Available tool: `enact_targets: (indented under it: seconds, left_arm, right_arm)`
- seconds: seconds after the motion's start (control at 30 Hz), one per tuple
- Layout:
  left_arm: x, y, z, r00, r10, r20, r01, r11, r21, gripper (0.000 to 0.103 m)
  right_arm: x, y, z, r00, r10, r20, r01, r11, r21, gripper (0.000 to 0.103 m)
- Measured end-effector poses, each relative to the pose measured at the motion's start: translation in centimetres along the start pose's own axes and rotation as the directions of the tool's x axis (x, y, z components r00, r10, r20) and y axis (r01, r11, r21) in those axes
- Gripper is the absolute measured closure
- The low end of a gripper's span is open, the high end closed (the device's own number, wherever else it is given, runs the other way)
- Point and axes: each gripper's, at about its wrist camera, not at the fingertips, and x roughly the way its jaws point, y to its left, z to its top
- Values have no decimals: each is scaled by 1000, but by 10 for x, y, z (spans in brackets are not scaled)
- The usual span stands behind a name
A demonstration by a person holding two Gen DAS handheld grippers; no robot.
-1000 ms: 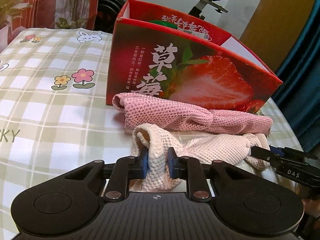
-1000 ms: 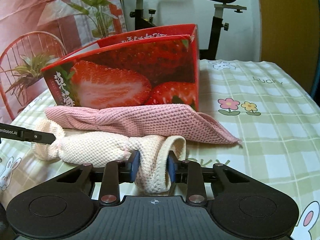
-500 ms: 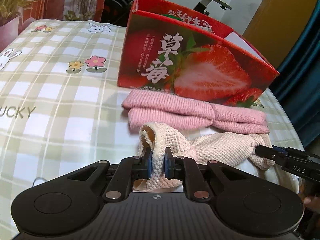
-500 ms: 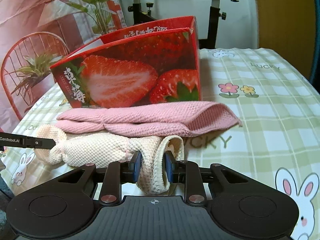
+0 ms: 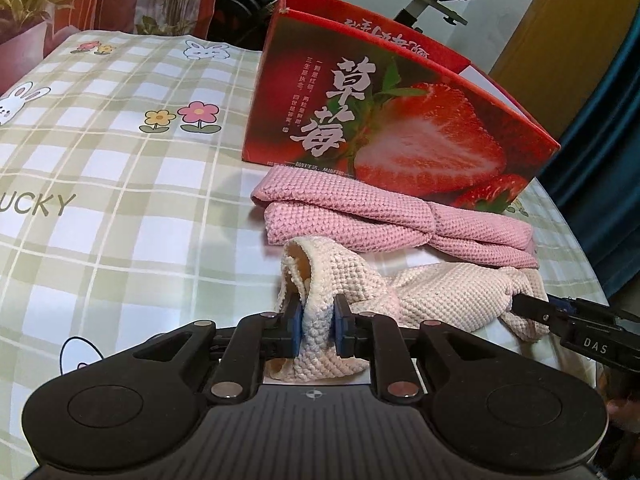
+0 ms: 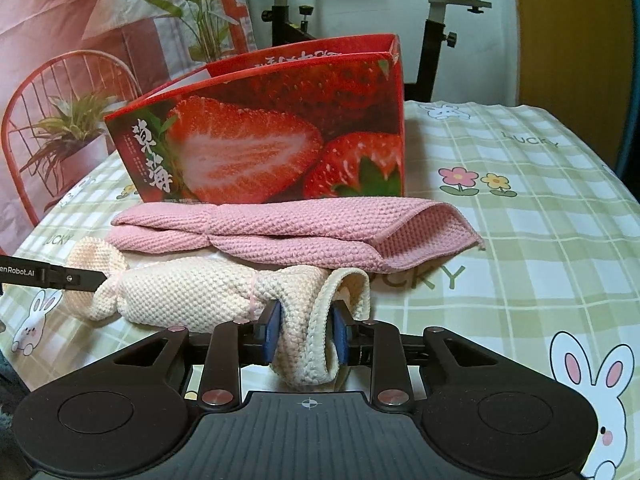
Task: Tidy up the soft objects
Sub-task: 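Grasp the cream towel end with the left tool while the right tool grasps it too, then lift the cream towel with both tools and lower it into the red box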
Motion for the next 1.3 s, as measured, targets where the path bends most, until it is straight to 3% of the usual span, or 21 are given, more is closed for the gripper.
enact_targets:
  seconds: [1.3]
  left_arm:
    - [3, -2, -4, 1000, 9, 24, -9, 999, 36, 85]
  right_arm:
    - [3, -1, -3, 1000, 7, 23, -7, 1000, -8, 75]
